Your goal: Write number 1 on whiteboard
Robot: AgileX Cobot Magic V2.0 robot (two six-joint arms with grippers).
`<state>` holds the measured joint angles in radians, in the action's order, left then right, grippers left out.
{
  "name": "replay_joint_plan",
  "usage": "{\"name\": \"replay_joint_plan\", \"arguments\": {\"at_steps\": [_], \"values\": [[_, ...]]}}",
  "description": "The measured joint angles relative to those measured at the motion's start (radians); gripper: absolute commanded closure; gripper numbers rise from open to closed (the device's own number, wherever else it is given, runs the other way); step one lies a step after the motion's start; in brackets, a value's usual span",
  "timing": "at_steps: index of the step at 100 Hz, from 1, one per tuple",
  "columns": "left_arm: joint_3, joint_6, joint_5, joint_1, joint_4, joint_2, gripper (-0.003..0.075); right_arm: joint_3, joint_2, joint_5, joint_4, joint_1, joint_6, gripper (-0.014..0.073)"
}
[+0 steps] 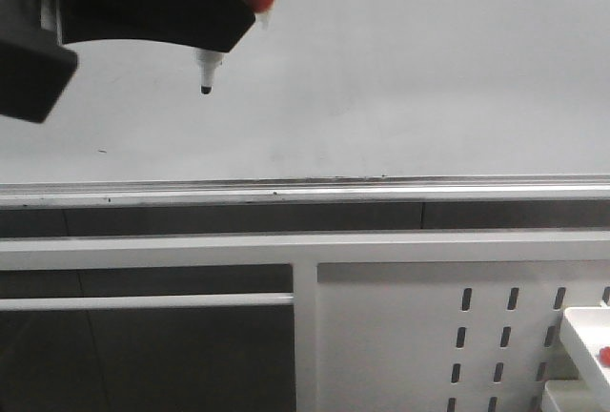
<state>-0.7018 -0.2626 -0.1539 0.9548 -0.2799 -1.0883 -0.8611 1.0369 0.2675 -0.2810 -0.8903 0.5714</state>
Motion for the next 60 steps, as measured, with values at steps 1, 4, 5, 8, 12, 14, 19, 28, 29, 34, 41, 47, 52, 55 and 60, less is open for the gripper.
{"name": "replay_joint_plan", "arguments": {"at_steps": [1, 4, 5, 8, 12, 14, 19, 28, 29, 34, 41, 47, 52, 55, 60], "values": [[0.0, 0.0, -0.001, 0.002, 0.0, 0.0, 0.074, -0.004, 0.003, 0.0, 0.0, 0.0, 0.0, 0.0194], [0.0, 0.0, -0.001, 0.007, 0.0, 0.001, 0.074, -0.008, 0.013, -0.005, -0.005, -0.003, 0.0, 0.0194], [0.0, 0.0, -0.001, 0.009, 0.0, 0.001, 0.074, -0.01, 0.017, -0.007, -0.008, -0.002, 0.0, 0.0194], [0.0, 0.0, -0.001, 0.012, 0.0, 0.001, 0.074, -0.015, 0.026, -0.007, -0.014, -0.004, 0.0, 0.0194], [0.0, 0.0, -0.002, 0.016, 0.0, 0.001, 0.074, -0.017, 0.036, -0.007, -0.022, -0.005, 0.0, 0.0195], [0.0, 0.0, -0.002, 0.019, 0.0, 0.001, 0.074, -0.02, 0.041, -0.007, -0.025, -0.005, 0.0, 0.0201], [0.0, 0.0, -0.002, 0.018, 0.0, 0.001, 0.074, -0.021, 0.047, -0.007, -0.035, -0.007, 0.0, 0.0239], [0.0, 0.0, -0.002, 0.018, 0.0, 0.002, 0.074, -0.021, 0.054, -0.005, -0.057, -0.007, 0.0, 0.0402], [0.0, 0.0, -0.002, 0.018, 0.0, 0.002, 0.074, -0.021, 0.054, -0.002, -0.058, -0.007, 0.0, 0.0402], [0.0, 0.0, -0.002, 0.018, 0.0, 0.002, 0.074, -0.022, 0.054, 0.008, -0.065, -0.007, 0.0, 0.0491], [0.0, 0.002, -0.011, 0.018, 0.002, 0.002, 0.074, -0.023, 0.054, 0.021, -0.069, -0.011, 0.008, 0.0613], [0.0, 0.019, -0.021, 0.018, 0.02, 0.002, 0.074, -0.024, 0.054, 0.025, -0.051, -0.009, 0.025, 0.0669], [0.0, 0.026, -0.026, 0.018, 0.026, 0.002, 0.0739, -0.024, 0.054, 0.027, -0.041, -0.009, 0.031, 0.0669], [0.0, 0.026, -0.028, 0.018, 0.026, 0.002, 0.0739, -0.024, 0.054, 0.031, -0.039, -0.009, 0.033, 0.0669], [0.0, 0.026, -0.028, 0.018, 0.032, 0.002, 0.0725, -0.026, 0.054, 0.033, -0.037, -0.009, 0.033, 0.0669]]}}
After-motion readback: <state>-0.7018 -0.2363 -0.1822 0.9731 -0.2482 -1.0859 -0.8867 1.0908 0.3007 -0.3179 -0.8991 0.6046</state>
